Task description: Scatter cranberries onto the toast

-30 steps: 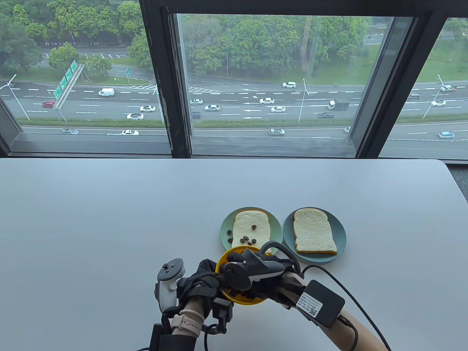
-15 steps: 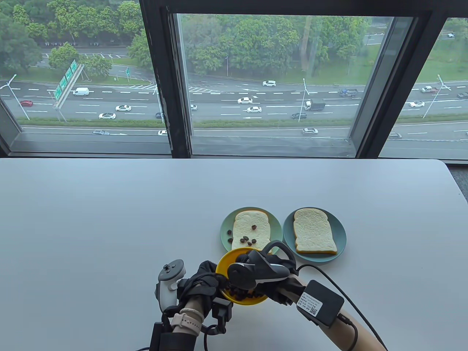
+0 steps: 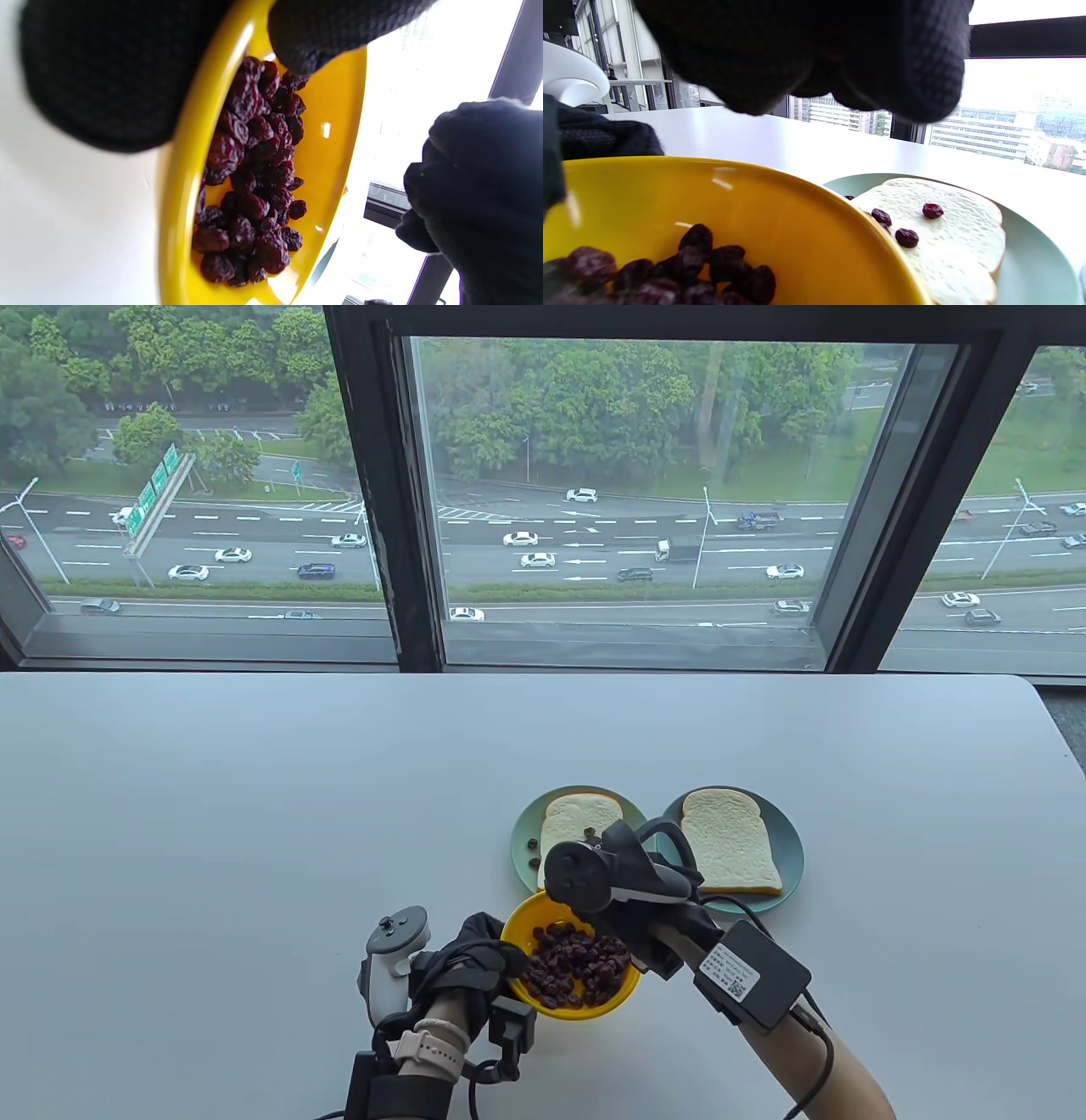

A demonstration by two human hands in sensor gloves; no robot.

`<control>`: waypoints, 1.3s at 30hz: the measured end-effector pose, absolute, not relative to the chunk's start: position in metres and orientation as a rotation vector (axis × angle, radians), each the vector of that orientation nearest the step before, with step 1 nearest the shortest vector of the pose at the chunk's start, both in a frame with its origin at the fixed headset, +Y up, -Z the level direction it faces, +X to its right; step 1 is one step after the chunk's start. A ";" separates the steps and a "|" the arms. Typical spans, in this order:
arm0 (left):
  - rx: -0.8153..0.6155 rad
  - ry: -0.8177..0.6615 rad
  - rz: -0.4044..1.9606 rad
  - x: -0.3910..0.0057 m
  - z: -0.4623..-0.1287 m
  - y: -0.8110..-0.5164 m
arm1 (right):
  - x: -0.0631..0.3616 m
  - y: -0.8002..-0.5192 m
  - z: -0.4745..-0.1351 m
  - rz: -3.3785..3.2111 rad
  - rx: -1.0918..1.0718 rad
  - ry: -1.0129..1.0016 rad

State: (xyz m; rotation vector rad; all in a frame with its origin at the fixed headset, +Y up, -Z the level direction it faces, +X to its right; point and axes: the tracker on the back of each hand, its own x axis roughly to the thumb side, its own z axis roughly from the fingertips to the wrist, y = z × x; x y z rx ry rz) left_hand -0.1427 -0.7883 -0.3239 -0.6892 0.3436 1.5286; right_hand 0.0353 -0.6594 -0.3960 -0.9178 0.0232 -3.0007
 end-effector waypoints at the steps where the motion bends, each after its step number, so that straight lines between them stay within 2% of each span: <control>1: -0.696 0.344 1.521 -0.143 -0.324 -0.789 | 0.034 -0.662 -0.404 -2.994 -0.900 0.025; 7: -0.743 0.344 1.493 -0.144 -0.325 -0.792 | 0.022 -0.695 -0.465 -3.053 -0.652 -0.103; 15: -0.777 0.330 1.512 -0.145 -0.326 -0.793 | 0.031 -0.730 -0.501 -3.120 -0.427 -0.229; 23: -0.780 0.326 1.493 -0.145 -0.327 -0.794 | 0.034 -0.736 -0.499 -3.144 -0.440 -0.286; 30: -0.771 0.326 1.484 -0.144 -0.327 -0.795 | 0.043 -0.734 -0.488 -3.158 -0.509 -0.221; 39: -0.756 0.351 1.477 -0.146 -0.327 -0.795 | 0.063 -0.709 -0.455 -3.225 -0.719 -0.141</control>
